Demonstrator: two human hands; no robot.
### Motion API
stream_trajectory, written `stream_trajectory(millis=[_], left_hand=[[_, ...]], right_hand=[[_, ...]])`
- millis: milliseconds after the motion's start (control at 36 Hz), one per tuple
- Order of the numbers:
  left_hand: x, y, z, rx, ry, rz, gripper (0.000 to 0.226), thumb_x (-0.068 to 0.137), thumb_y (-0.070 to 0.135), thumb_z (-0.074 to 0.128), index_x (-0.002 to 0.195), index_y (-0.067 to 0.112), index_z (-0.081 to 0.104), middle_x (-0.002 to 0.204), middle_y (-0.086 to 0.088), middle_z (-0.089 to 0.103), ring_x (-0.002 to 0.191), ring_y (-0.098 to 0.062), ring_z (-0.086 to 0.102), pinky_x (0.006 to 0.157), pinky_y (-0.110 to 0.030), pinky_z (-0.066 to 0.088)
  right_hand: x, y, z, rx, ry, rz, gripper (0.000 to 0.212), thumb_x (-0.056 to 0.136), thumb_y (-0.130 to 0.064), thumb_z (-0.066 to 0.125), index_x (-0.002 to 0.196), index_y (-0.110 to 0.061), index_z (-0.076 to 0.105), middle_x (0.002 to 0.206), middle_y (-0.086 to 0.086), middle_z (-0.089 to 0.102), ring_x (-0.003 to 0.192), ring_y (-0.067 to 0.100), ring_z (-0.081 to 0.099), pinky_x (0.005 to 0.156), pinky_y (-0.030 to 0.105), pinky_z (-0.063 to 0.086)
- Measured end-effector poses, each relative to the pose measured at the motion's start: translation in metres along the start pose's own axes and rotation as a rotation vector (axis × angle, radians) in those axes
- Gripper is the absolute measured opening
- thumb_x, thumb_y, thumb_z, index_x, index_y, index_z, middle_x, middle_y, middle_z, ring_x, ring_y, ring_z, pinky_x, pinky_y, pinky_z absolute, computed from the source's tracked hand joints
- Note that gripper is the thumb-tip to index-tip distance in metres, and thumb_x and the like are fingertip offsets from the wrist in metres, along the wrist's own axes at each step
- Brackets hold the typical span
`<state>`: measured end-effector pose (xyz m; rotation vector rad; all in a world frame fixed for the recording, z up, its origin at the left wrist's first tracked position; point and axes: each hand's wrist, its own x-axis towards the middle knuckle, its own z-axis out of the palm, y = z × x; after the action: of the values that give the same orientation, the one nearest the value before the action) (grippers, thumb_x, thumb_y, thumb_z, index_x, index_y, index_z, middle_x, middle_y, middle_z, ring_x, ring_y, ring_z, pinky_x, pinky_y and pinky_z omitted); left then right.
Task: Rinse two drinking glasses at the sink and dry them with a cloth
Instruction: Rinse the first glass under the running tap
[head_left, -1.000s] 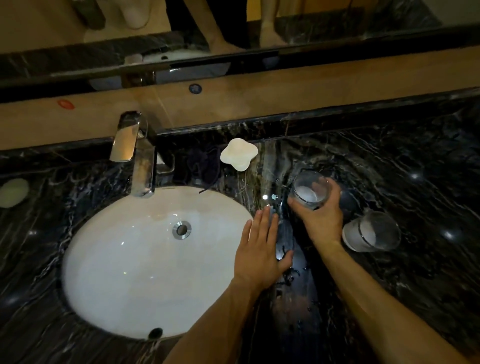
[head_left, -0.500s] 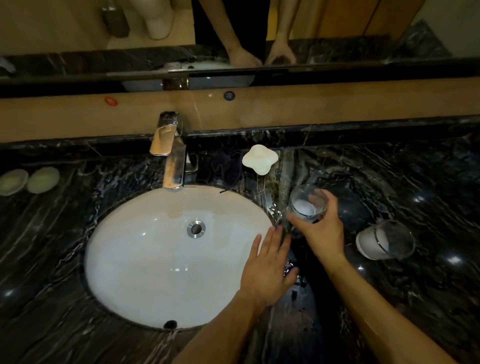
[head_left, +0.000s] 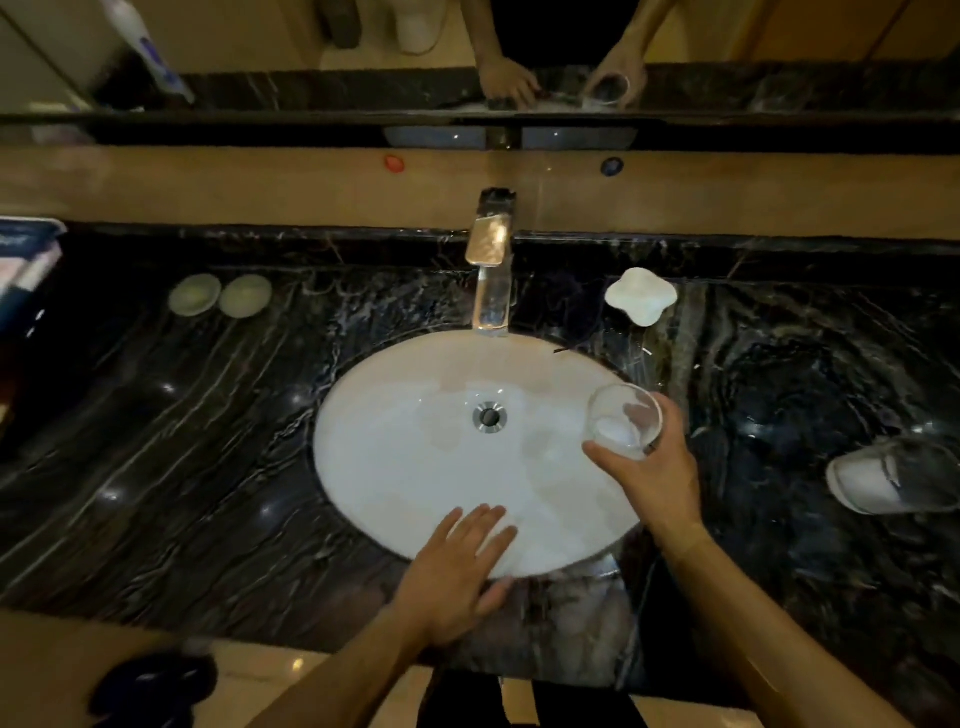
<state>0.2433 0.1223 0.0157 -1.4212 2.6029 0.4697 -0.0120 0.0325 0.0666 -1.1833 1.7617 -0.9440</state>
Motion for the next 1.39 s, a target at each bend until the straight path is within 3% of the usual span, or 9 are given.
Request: stream_trajectory(millis=[167, 389, 500, 694, 889, 1000, 1194, 1278, 1389], left_hand=[[-0.022, -0.048, -0.010, -0.070, -0.099, 0.040, 0.061, 0.101, 0.055, 0.030, 0.149, 0.020, 0.042, 0.157, -0.006, 0.038, 0.143, -0.022, 0.036, 0.122, -0.043, 0.013], [-0.006, -0.115, -0.055, 0.058, -0.065, 0.150, 0.059, 0.099, 0.056, 0.027, 0.138, 0.019, 0.051, 0.132, -0.005, 0.059, 0.115, -0.027, 0.058, 0.106, -0.040, 0.036], [0.027, -0.142, -0.110, 0.208, 0.053, 0.204, 0.061, 0.097, 0.059, 0.025, 0.133, 0.020, 0.054, 0.122, -0.004, 0.064, 0.109, -0.026, 0.061, 0.101, -0.040, 0.038], [0.094, -0.157, -0.198, 0.256, 0.330, 0.233, 0.046, 0.096, 0.047, 0.050, 0.127, 0.014, 0.056, 0.116, -0.008, 0.061, 0.103, -0.028, 0.059, 0.090, -0.041, 0.045], [0.148, -0.134, -0.244, 0.128, 0.483, 0.165, 0.056, 0.088, 0.037, 0.065, 0.136, 0.013, 0.051, 0.132, -0.014, 0.053, 0.114, -0.032, 0.055, 0.089, -0.045, 0.050], [0.171, -0.126, -0.253, 0.089, 0.438, 0.158, 0.052, 0.087, 0.034, 0.065, 0.134, 0.016, 0.050, 0.138, -0.011, 0.048, 0.120, -0.030, 0.051, 0.091, -0.046, 0.048], [0.187, -0.126, -0.256, 0.079, 0.418, 0.160, 0.034, 0.085, 0.026, 0.064, 0.116, 0.014, 0.056, 0.126, -0.007, 0.052, 0.114, -0.029, 0.050, 0.084, -0.046, 0.046], [0.190, -0.128, -0.256, 0.081, 0.432, 0.167, 0.033, 0.084, 0.026, 0.066, 0.115, 0.014, 0.059, 0.122, -0.008, 0.055, 0.112, -0.029, 0.052, 0.085, -0.045, 0.044], [0.191, -0.131, -0.259, 0.116, 0.440, 0.184, 0.035, 0.083, 0.027, 0.069, 0.115, 0.014, 0.062, 0.118, -0.010, 0.057, 0.105, -0.031, 0.055, 0.083, -0.044, 0.040]], right_hand=[[-0.018, -0.013, 0.031, -0.045, -0.039, -0.004, 0.081, 0.062, -0.045, 0.087, 0.126, -0.053, 0.038, 0.124, -0.016, 0.060, 0.111, 0.012, 0.056, 0.090, 0.030, 0.047], [-0.027, -0.028, 0.059, -0.089, -0.053, 0.048, 0.083, 0.063, -0.042, 0.089, 0.128, -0.046, 0.037, 0.117, -0.014, 0.060, 0.102, 0.016, 0.059, 0.077, 0.028, 0.044], [-0.023, -0.036, 0.070, -0.093, -0.059, 0.078, 0.083, 0.064, -0.039, 0.090, 0.128, -0.046, 0.037, 0.118, -0.009, 0.060, 0.100, 0.018, 0.058, 0.075, 0.027, 0.044], [0.000, -0.050, 0.090, -0.106, -0.097, 0.103, 0.081, 0.065, -0.036, 0.088, 0.129, -0.041, 0.039, 0.116, -0.006, 0.059, 0.098, 0.020, 0.059, 0.073, 0.028, 0.045], [0.024, -0.058, 0.115, -0.029, -0.069, 0.175, 0.083, 0.064, -0.031, 0.090, 0.129, -0.036, 0.039, 0.119, -0.002, 0.059, 0.103, 0.022, 0.058, 0.084, 0.034, 0.050], [0.035, -0.064, 0.123, -0.016, -0.073, 0.165, 0.083, 0.063, -0.028, 0.089, 0.128, -0.038, 0.037, 0.123, -0.005, 0.057, 0.102, 0.020, 0.058, 0.080, 0.033, 0.049], [0.052, -0.072, 0.126, -0.029, -0.101, 0.113, 0.078, 0.066, -0.026, 0.085, 0.123, -0.046, 0.037, 0.126, -0.013, 0.056, 0.094, 0.008, 0.059, 0.070, 0.025, 0.045], [0.056, -0.075, 0.127, -0.026, -0.108, 0.123, 0.075, 0.066, -0.028, 0.084, 0.114, -0.057, 0.034, 0.120, -0.018, 0.056, 0.088, -0.005, 0.056, 0.066, 0.022, 0.045], [0.060, -0.077, 0.128, -0.043, -0.113, 0.132, 0.075, 0.066, -0.030, 0.083, 0.109, -0.063, 0.031, 0.101, -0.030, 0.055, 0.082, -0.007, 0.058, 0.061, 0.020, 0.042]])
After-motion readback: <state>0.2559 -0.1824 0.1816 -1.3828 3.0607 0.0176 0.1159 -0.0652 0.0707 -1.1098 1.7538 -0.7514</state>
